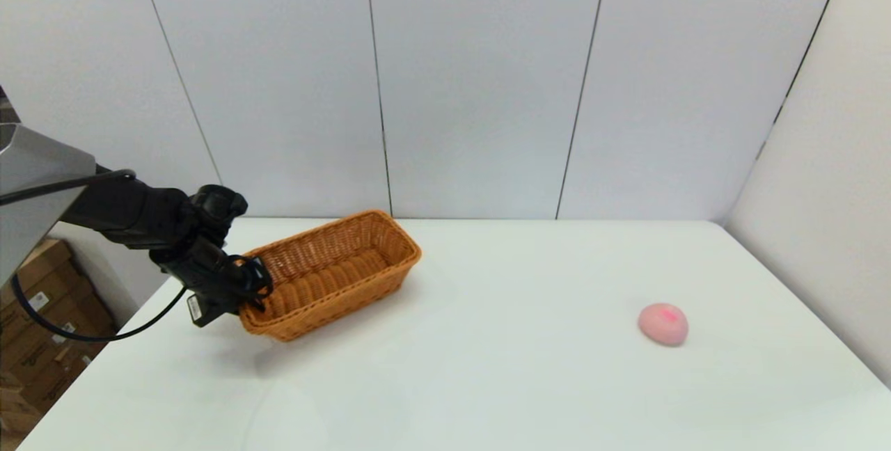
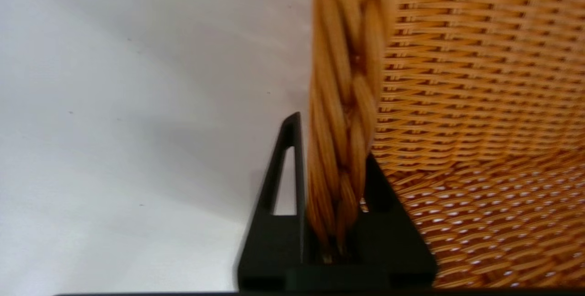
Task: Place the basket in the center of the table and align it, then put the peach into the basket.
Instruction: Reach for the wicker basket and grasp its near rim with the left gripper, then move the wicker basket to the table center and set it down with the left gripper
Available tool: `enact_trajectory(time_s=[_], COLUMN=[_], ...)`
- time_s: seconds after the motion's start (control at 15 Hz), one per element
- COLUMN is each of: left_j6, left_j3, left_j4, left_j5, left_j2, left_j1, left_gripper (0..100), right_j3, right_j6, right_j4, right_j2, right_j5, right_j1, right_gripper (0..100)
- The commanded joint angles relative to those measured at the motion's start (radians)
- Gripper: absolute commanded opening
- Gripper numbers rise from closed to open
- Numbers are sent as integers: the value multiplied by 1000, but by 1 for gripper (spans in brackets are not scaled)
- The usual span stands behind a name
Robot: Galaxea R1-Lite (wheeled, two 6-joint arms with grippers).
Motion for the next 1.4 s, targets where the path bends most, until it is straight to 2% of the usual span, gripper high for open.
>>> enact_trajectory(time_s=[0.07, 0.2, 0.4, 0.67, 0.87, 1.13, 1.4], left_j6=[-6, -8, -11, 23, 74, 71, 75], left_j3=[0, 0, 6, 14, 18, 5, -28], left_j4=[4, 4, 22, 61, 124, 116, 98], left_j5=[-28, -48, -216, -269, -298, -292, -283], left_j2=[-6, -8, -83, -181, -259, -225, -106], left_j1=[2, 2, 2, -42, -174, -398, -503], left_gripper=[0, 0, 0, 0, 0, 0, 0], right_j3=[0, 0, 0, 0, 0, 0, 0], right_j6=[0, 0, 0, 0, 0, 0, 0], right_j4=[1, 1, 1, 1, 1, 1, 1], right_j2=[0, 0, 0, 0, 0, 0, 0], right_j5=[0, 0, -2, 0, -2, 0, 0], right_j1=[0, 0, 0, 0, 0, 0, 0], right_gripper=[100, 100, 100, 100, 100, 100, 100])
